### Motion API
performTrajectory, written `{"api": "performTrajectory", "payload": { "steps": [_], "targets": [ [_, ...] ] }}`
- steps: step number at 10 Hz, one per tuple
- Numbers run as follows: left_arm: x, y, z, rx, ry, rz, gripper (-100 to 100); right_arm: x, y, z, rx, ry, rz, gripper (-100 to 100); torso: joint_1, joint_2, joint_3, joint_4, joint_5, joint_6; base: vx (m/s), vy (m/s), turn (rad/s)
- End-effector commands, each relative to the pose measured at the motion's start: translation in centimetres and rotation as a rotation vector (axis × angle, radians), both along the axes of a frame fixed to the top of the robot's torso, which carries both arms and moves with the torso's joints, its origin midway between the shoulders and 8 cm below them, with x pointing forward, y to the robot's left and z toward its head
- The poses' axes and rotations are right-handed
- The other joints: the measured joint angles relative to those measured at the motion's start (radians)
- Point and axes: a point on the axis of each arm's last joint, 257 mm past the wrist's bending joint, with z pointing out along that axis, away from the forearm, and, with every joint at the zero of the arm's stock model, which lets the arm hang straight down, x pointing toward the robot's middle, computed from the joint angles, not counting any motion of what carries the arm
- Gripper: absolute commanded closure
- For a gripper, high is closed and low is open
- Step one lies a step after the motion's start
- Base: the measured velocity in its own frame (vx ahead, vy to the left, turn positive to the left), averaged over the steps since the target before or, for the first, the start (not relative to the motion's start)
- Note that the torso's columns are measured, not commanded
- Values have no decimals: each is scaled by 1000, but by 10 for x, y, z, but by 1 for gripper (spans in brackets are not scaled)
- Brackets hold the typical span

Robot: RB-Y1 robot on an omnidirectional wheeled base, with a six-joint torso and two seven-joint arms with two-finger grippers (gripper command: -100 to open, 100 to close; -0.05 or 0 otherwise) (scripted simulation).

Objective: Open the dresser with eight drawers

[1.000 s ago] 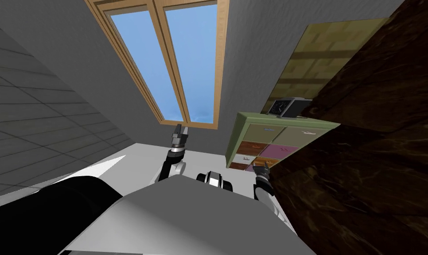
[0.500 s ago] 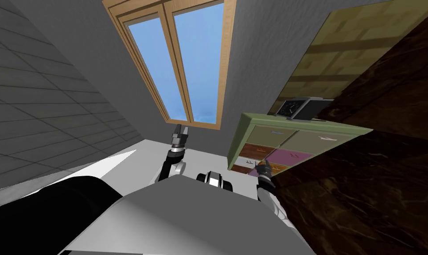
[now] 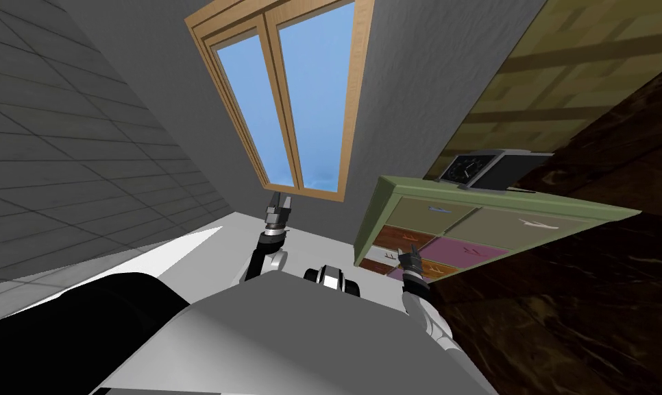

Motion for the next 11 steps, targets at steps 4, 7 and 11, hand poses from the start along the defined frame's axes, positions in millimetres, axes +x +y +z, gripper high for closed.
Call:
{"api": "performTrajectory", "payload": {
  "steps": [4,7,11],
  "targets": [
    [0,0,0,0,0,0,0,5,-4,17,-141,-10,37,-100,0,0,0,0,0,0,10,-13,64],
    [0,0,0,0,0,0,0,5,-5,17,-144,-12,37,100,0,-1,-1,-1,0,0,23,-2,8],
    [0,0,0,0,0,0,0,14,-8,30,-144,-19,53,100,1,8,5,2,0,0,-131,26,-41]
  ]
}}
